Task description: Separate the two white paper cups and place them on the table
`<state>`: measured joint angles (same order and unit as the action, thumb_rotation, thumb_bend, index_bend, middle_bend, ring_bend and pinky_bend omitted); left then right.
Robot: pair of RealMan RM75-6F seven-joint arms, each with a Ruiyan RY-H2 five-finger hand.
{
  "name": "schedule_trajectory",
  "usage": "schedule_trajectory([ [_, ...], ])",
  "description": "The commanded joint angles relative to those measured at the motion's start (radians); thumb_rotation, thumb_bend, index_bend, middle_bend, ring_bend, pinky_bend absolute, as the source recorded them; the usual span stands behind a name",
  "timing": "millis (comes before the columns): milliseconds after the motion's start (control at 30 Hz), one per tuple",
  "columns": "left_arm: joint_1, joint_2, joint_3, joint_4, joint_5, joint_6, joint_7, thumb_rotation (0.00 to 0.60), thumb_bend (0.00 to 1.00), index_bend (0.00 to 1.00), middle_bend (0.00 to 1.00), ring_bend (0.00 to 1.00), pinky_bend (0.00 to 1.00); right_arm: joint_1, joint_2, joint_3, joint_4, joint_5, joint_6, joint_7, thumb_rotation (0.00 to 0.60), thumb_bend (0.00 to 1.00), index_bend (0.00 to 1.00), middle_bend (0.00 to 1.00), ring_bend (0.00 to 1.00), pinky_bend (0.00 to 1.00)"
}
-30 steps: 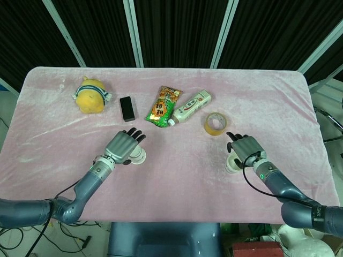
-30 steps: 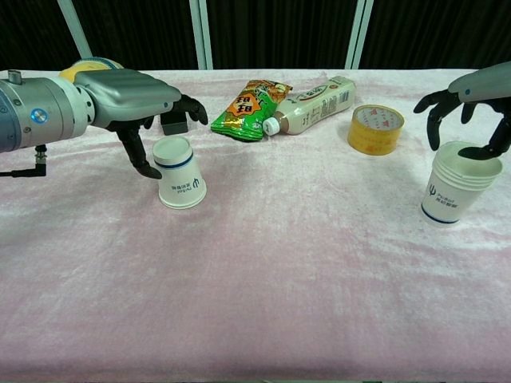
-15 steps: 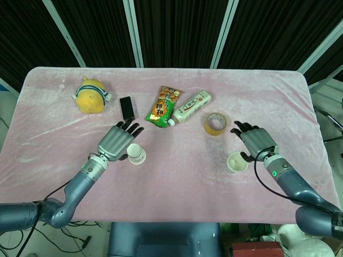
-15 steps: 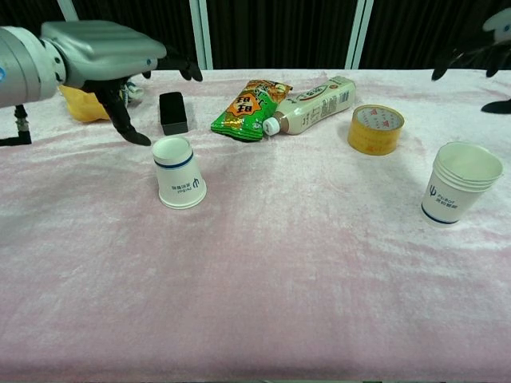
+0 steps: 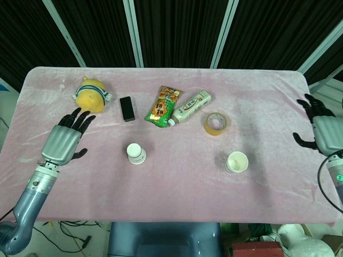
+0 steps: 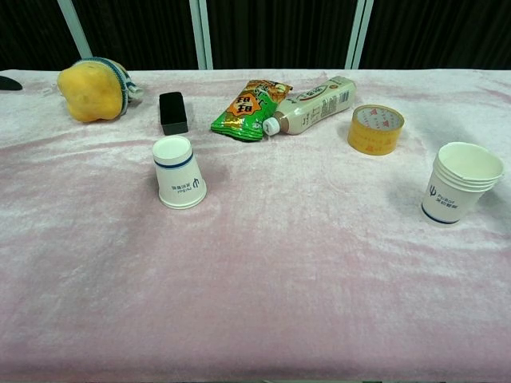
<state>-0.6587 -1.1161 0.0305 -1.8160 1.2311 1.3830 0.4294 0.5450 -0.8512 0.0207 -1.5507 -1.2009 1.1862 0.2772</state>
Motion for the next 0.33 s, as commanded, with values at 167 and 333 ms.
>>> schedule_trajectory([
  [167, 0.251, 0.021, 0.126, 0.182, 0.182, 0.158, -0.279, 0.6, 0.15, 0.13, 0.1, 0.0, 0.2, -0.281, -0.134, -0.09, 0.244, -0.246, 0.272, 0.154, 0.6, 0.22, 0.13, 0.0, 0.06, 0.2],
  [333, 0.358, -0.005, 0.134, 0.283, 0.188, 0.218, -0.392, 0.6, 0.15, 0.13, 0.09, 0.0, 0.18, -0.38, -0.168, -0.129, 0.254, -0.287, 0.35, 0.113, 0.6, 0.21, 0.13, 0.0, 0.06, 0.2],
])
